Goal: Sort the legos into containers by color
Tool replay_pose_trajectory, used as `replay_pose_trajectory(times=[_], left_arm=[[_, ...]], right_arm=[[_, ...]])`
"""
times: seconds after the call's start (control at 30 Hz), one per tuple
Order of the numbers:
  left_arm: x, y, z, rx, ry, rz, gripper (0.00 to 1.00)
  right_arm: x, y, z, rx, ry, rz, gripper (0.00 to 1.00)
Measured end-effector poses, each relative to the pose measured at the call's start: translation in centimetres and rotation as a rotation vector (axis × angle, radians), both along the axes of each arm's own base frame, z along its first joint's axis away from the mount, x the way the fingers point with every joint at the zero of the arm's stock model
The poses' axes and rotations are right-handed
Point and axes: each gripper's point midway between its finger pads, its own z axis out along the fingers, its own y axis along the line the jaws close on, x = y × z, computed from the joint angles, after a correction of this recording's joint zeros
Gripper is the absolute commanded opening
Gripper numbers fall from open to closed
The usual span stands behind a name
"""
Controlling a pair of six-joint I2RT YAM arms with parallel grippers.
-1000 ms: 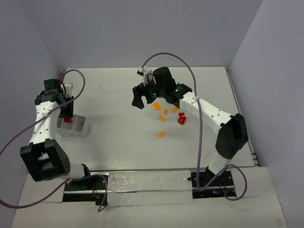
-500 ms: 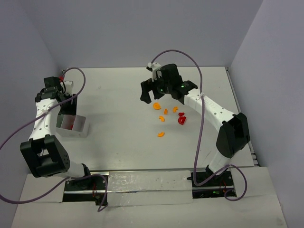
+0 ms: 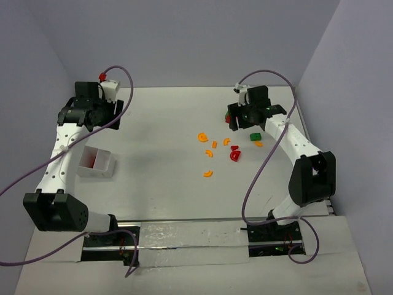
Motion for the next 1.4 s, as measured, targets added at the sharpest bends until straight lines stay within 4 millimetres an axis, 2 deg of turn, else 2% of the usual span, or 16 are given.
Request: replay_pose_trajectory(times=[0.07, 0.2, 0.3, 0.5, 0.7, 0.83, 1.07, 1.23, 1.4], left_arm=[[0.0, -0.9, -0.2, -0.011, -0.001, -0.014, 0.71], [-0.3, -0.9, -1.2, -0.021, 0.020, 0.000, 0.71], [-0.4, -0.9, -1.5, -0.027, 0.028, 0.008, 0.71], [-0.3, -1.0, -1.4, -0.033, 0.022, 0.012, 0.71], [-0.5, -1.2, -2.1, -0.038, 0.038, 0.009, 0.73], [-0.8, -1.8, -2.5, -0.052, 0.053, -0.027, 0.74], [-1.0, -2.8, -2.7, -0.081, 0.062, -0.090, 0.74], [-1.1, -3.2, -2.7, -0.095, 0.067, -0.105, 0.75], [-1.2, -3.2, -2.9, -0.098, 0.077, -0.107, 0.75]], right_arm=[[-1.0, -1.2, -1.4, -0.038, 0.049, -0.018, 0.69], [-3.4, -2.2, -4.3, -0.088, 0.151, -0.032, 0.68], [-4.1, -3.2, -5.2, -0.116, 0.193, -0.060, 0.67], [-1.9, -6.8, -6.6, -0.133, 0.232, -0.191, 0.68], [0.2, -9.7, -9.0, -0.154, 0.284, -0.231, 0.76], [1.3, -11.0, -9.4, -0.196, 0.271, -0.134, 0.76], [4.4, -13.0, -7.2, -0.309, 0.144, 0.143, 0.81], [3.9, -13.7, -9.4, -0.390, 0.171, 0.358, 0.78], [3.0, -13.5, -11.3, -0.405, 0.195, 0.530, 0.77]])
